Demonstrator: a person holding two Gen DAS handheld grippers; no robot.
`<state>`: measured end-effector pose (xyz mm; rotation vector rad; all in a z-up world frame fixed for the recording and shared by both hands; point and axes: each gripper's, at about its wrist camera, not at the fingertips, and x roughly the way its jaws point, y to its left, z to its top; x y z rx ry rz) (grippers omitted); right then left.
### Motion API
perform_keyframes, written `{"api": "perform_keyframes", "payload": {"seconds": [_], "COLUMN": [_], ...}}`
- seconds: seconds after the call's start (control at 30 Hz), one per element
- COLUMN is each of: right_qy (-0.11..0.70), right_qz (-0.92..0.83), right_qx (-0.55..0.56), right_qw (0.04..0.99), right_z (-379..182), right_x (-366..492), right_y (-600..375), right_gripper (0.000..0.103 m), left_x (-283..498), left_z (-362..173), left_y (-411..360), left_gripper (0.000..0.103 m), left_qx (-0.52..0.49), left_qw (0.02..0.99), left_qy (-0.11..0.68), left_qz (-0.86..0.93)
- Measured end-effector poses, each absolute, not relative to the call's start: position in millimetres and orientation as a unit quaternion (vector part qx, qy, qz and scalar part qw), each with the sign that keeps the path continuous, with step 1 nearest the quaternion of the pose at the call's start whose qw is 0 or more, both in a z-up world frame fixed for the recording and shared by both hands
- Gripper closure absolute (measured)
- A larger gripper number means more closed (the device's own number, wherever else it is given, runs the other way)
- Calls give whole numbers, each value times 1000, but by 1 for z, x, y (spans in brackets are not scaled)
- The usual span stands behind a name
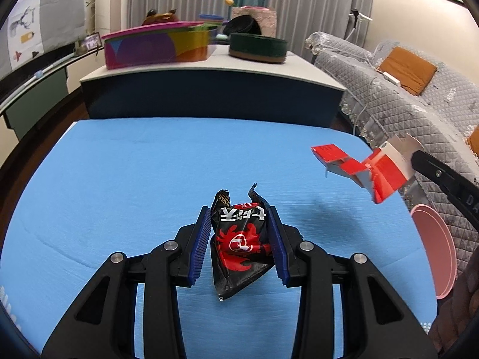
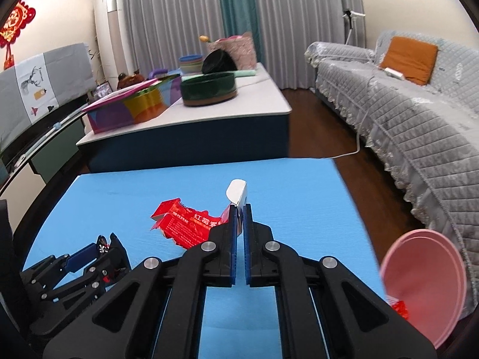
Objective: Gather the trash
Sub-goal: 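Carry the snack bag and red carton in both tools over the pink bucket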
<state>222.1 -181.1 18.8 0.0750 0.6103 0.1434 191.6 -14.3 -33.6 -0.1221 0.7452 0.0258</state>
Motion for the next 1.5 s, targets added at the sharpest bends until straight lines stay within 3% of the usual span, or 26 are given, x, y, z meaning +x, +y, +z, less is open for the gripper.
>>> {"api": "perform_keyframes", "payload": {"seconds": [1.5], "right_qy": [293], "right_qz": [-102], "right_qx": [36], "right_qw": [950], "right_z": [33], "right_x": [143], "right_y": [-358], "right_gripper": [99], "left_x": [190], "left_z": [-17], "left_y": [-201], "left_gripper": [65], "left_qx": [9], "left_qw": [918], "left_qy": [353], "left_qz": [-181]}}
